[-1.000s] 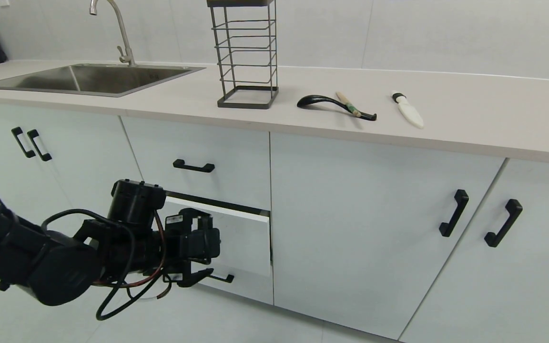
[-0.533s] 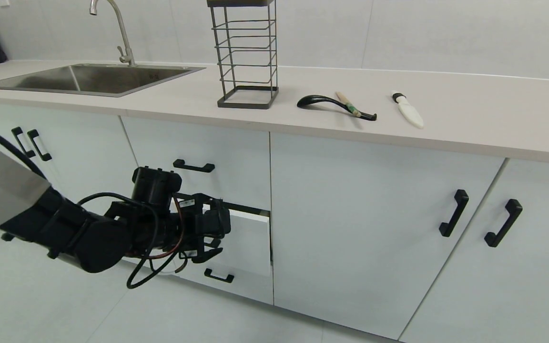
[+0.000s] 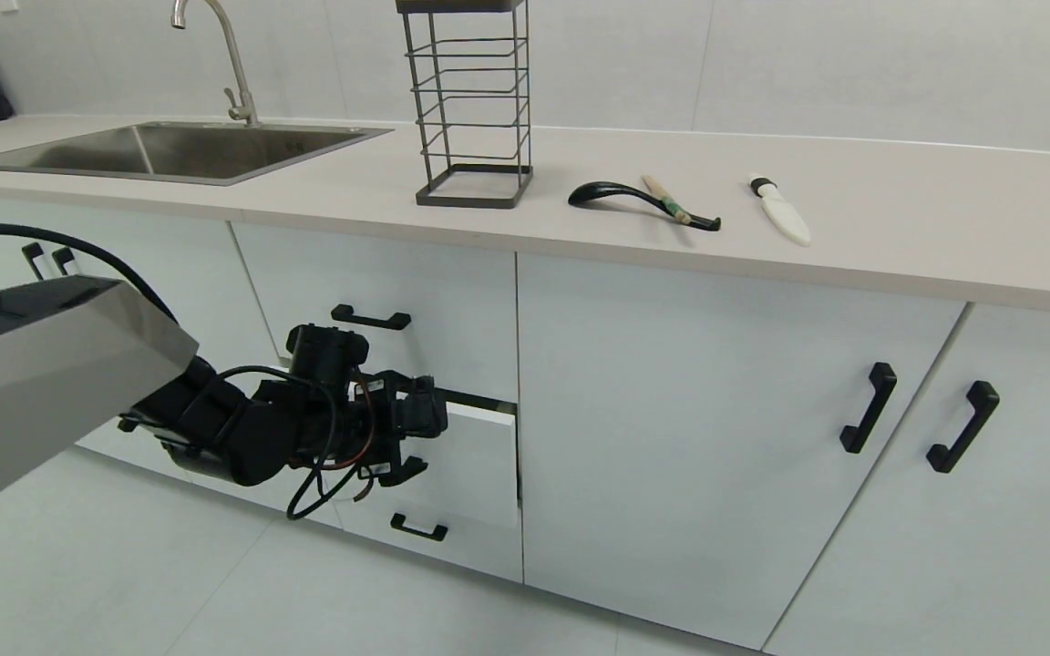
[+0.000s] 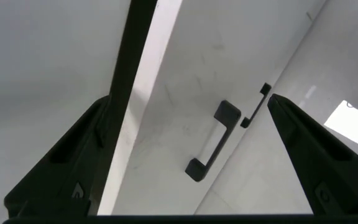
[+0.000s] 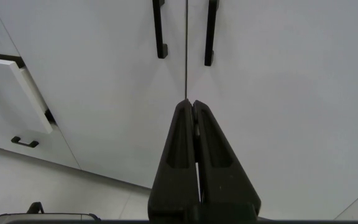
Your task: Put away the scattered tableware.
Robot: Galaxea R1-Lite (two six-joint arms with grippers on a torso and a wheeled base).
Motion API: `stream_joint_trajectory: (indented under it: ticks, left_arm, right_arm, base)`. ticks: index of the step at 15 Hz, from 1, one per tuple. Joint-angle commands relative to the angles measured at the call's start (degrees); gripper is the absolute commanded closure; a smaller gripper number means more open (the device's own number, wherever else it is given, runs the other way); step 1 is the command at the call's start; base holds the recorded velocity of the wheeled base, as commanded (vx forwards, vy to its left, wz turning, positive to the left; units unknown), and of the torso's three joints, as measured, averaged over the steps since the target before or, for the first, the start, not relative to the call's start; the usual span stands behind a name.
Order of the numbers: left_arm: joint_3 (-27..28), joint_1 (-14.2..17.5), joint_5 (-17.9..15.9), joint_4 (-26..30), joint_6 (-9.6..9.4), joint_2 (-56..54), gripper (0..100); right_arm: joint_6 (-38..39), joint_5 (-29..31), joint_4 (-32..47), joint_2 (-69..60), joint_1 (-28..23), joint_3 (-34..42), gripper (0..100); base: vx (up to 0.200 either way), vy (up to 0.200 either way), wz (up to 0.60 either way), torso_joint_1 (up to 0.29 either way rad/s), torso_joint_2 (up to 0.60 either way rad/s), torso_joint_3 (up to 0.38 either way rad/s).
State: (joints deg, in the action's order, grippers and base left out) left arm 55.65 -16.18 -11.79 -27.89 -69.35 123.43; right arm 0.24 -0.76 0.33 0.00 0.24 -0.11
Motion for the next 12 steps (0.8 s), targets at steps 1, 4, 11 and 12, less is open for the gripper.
stream_joint_trajectory:
  ticks: [1, 4, 11, 12]
  left_arm:
    - [2.1, 0.3, 0.0, -0.1, 0.01, 3.8, 0]
    - [2.1, -0.5, 0.0, 0.0, -0.08, 5.5, 0]
    - [-11.7, -0.8, -0.3, -0.1, -0.26, -2.1, 0]
    - [-14.1, -0.8, -0.4, -0.1, -0.26, -3.4, 0]
  right_arm:
    - [0.0, 0.0, 0.0, 0.1, 0.0, 0.0, 100]
    - [0.0, 0.0, 0.0, 0.0, 0.0, 0.0, 100]
    - [0.0, 0.0, 0.0, 0.1, 0.0, 0.0, 100]
    - [0.0, 0.0, 0.0, 0.1, 0.0, 0.0, 100]
  base:
    - [0.000, 0.000, 0.00, 0.000, 0.00, 0.000]
    - [0.000, 0.000, 0.00, 0.000, 0.00, 0.000]
    - [0.000, 0.000, 0.00, 0.000, 0.00, 0.000]
    - [0.000, 0.000, 0.00, 0.000, 0.00, 0.000]
